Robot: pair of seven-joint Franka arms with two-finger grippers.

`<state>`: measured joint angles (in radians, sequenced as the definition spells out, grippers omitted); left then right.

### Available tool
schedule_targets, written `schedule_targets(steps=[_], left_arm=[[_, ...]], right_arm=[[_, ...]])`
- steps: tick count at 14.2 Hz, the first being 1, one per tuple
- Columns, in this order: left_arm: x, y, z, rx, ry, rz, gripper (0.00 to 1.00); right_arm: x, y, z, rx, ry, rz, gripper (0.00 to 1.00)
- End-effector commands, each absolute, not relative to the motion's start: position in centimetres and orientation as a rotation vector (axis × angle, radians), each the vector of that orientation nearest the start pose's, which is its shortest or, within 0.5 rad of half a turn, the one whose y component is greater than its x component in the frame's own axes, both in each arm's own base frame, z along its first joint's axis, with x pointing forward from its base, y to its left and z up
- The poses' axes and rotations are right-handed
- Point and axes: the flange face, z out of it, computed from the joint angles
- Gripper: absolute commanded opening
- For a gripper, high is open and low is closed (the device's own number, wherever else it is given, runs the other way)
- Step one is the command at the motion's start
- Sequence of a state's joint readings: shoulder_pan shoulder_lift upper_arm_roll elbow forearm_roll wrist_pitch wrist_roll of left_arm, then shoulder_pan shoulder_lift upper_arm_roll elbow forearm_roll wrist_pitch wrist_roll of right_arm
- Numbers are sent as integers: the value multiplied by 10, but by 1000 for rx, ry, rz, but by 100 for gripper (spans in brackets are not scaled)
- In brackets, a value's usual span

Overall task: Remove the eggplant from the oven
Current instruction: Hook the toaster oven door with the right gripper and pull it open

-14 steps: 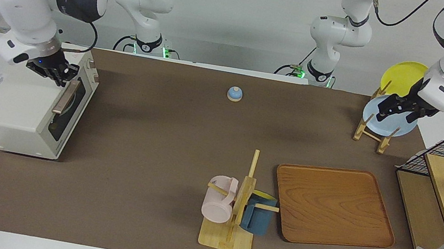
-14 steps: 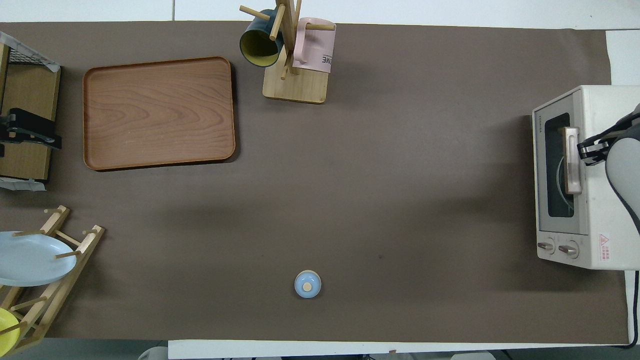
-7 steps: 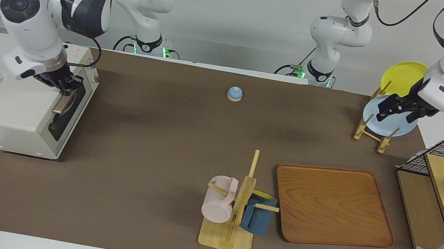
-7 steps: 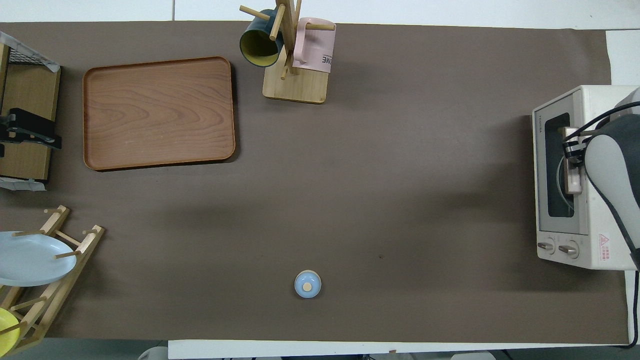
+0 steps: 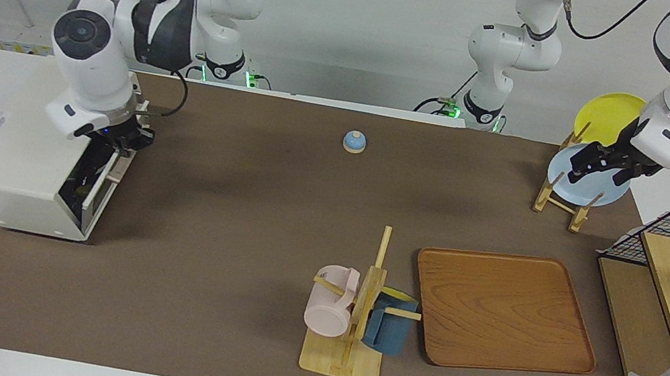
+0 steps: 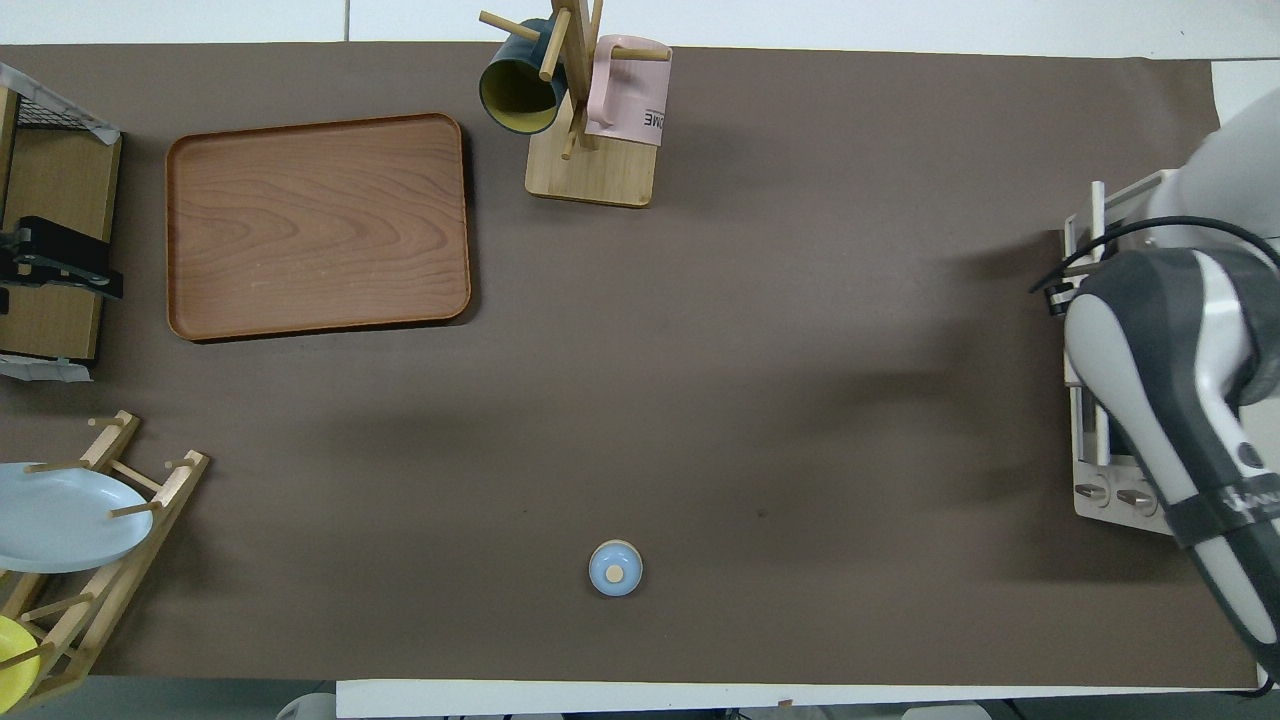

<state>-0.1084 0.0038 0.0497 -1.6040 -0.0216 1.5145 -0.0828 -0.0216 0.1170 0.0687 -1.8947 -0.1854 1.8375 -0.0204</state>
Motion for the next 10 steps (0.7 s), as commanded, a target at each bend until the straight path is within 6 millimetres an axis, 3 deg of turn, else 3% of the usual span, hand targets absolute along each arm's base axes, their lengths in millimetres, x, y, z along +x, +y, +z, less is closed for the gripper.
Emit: schedule_targets(steps=[1, 4, 6, 7, 9, 10], left_arm=[[544, -32, 602, -3153, -60, 160, 100], [544, -32, 602, -3153, -60, 160, 100], [544, -32, 602, -3153, -58, 160, 100], [544, -32, 602, -3153, -60, 160, 100], [544, -32, 602, -3153, -60, 160, 100], [544, -32, 602, -3153, -60, 160, 100]], right_arm=[[599, 10, 358, -3282, -235, 245, 0], [604, 36, 329, -3276, -142, 236, 0], [606, 52, 327, -3270, -115, 197, 0], [607, 60, 329, -3256, -82, 187, 6], [613, 74, 354, -3173, 10, 161, 30], [610, 70, 379, -3177, 29, 142, 33]])
